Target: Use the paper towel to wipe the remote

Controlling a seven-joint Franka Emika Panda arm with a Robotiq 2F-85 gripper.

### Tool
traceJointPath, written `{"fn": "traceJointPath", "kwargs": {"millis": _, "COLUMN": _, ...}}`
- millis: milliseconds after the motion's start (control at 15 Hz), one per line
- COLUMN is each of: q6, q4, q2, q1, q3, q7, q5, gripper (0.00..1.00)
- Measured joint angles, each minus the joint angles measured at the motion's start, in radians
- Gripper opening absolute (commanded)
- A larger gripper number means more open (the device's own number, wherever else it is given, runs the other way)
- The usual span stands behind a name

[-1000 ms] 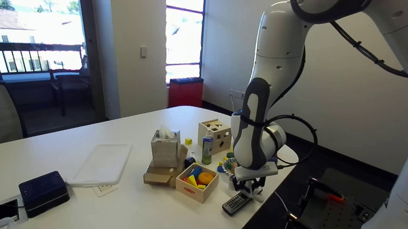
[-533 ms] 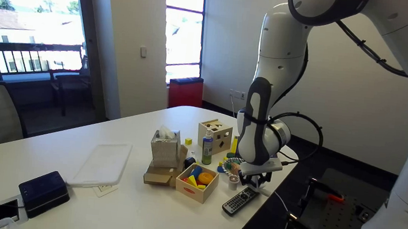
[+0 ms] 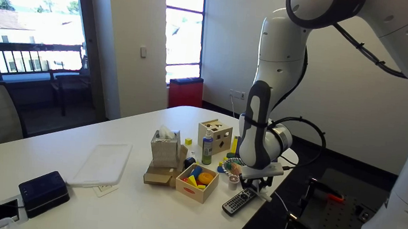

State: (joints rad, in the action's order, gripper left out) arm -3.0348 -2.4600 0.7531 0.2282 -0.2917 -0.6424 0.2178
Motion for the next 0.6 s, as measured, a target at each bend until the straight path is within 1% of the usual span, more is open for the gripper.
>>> {"fn": "traceJointPath", "kwargs": {"millis": 600, "q6": -0.069, "q4": 0.017, "q2": -0.002, "q1": 0.001, "q3": 0.106, "q7": 0.012, "q5": 0.004, "gripper": 0.02}}
